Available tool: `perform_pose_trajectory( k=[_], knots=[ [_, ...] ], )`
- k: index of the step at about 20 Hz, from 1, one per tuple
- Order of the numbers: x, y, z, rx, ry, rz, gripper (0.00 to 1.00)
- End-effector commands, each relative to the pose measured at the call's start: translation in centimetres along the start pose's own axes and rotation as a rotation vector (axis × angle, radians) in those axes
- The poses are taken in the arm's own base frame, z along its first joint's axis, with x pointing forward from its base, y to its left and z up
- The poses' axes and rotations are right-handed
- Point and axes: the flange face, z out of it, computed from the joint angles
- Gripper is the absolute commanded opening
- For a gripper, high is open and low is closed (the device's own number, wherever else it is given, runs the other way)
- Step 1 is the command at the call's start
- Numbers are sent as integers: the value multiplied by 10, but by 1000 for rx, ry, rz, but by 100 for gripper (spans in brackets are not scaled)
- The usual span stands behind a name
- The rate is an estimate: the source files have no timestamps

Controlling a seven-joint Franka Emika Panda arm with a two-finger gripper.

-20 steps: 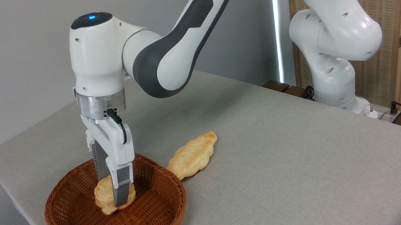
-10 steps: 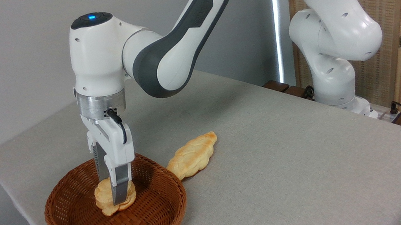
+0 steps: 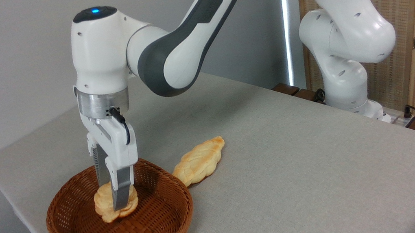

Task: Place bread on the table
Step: 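Lift the bun out of the basket and carry it beside the long roll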

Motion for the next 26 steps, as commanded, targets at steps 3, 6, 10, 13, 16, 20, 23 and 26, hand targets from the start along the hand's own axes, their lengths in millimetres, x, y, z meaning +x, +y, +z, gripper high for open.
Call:
perform_pose_trajectory(
  k=[3, 6, 10, 13, 16, 20, 23, 26],
  knots=[
    [2, -2, -49, 27, 71, -55, 80],
    [-2, 5, -80, -4, 58, -80, 80],
    [-13, 17, -109, -60, 1, -110, 80],
    [-20, 39, -116, -151, -96, -123, 80],
    [-26, 59, -113, -234, -189, -107, 82],
    [-25, 89, -96, -298, -258, -64, 84],
    [-27, 110, -79, -319, -286, -41, 84],
    [-27, 110, -66, -315, -284, -43, 84]
  ],
)
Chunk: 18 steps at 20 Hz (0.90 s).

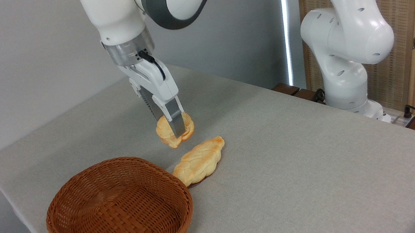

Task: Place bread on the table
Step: 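Lift the bun out of the basket and carry it beside the long roll, then lower the bun onto the table and open the gripper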

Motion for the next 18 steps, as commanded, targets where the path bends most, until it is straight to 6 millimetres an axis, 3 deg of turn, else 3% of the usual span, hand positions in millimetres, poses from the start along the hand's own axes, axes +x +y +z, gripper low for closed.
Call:
perform_pose_trajectory(
  k=[1, 3, 5, 10, 18],
  knots=[
    [3, -1, 13, 1, 19, -14, 84],
    [8, -6, 17, 8, 33, -18, 87],
    [12, -11, 22, 23, 51, -39, 99],
    [17, -18, 33, 23, 48, -30, 100],
    [20, -21, 19, 42, 74, -32, 100]
  ],
)
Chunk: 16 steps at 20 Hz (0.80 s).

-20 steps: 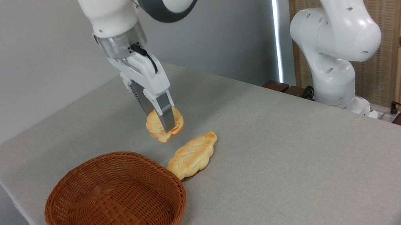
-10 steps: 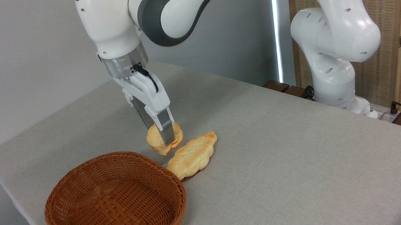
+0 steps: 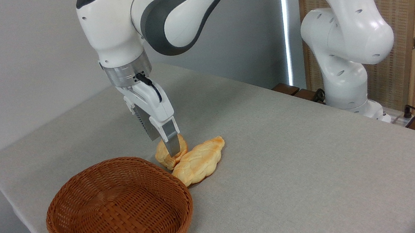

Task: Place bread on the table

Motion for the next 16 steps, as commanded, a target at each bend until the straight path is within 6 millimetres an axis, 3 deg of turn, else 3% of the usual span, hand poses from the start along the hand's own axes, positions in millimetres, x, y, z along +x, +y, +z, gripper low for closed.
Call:
perform_pose_trajectory(
  k=[1, 9, 16],
  knots=[
    [3, -5, -19, 20, 45, -15, 100],
    [7, -20, -68, 75, 117, -29, 100],
    [-17, -58, -89, 107, 151, -112, 100]
  ],
)
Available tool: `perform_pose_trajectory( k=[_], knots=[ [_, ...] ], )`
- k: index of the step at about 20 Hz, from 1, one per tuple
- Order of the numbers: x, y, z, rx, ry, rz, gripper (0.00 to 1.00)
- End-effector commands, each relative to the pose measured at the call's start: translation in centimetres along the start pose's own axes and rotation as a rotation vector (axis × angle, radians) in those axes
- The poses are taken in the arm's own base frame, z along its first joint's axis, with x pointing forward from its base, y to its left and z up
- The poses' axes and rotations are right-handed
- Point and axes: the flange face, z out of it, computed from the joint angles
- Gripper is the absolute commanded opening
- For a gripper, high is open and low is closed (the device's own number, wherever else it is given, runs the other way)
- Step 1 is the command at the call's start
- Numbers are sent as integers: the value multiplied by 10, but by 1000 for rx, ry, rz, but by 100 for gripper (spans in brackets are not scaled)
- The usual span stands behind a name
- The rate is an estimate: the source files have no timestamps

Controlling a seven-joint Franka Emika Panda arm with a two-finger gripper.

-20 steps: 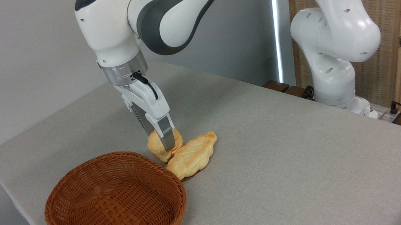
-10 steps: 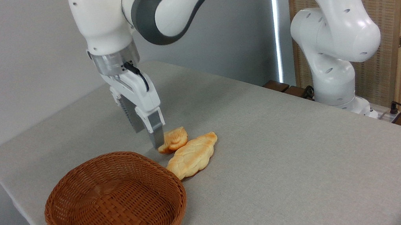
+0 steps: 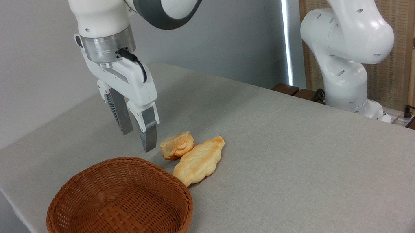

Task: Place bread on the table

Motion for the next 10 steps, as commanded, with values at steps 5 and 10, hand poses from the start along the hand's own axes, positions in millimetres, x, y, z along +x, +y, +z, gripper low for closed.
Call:
perform_pose_trajectory(
  k=[5, 10],
  knots=[
    [-16, -29, -8, 54, -13, -49, 100],
    [-23, -38, -15, 61, -5, -71, 100]
  ],
)
